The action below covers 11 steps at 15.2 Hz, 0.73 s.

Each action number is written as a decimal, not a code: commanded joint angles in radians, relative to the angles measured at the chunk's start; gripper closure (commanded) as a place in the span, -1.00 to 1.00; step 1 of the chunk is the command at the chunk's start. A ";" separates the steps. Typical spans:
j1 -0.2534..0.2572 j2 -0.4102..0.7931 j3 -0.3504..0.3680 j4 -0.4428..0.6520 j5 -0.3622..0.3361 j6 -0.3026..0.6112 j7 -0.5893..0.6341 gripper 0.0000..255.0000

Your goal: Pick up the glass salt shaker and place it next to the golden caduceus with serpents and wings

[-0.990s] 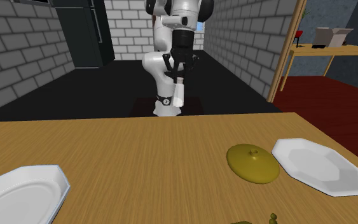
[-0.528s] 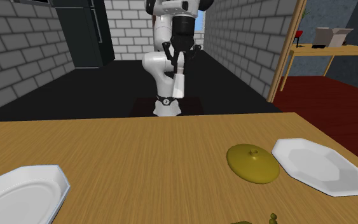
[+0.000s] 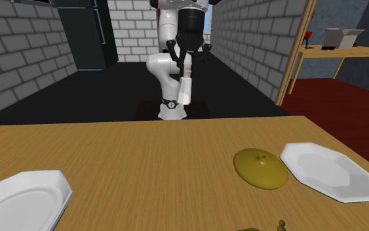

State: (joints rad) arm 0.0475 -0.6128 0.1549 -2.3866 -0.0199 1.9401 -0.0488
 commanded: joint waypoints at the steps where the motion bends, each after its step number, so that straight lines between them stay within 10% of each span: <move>1: -0.012 0.090 0.003 0.060 -0.010 0.030 0.001 1.00; 11: -0.049 0.498 0.015 0.444 -0.074 0.050 0.013 1.00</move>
State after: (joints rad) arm -0.0022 -0.1601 0.1638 -1.9958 -0.0861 1.9991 -0.0454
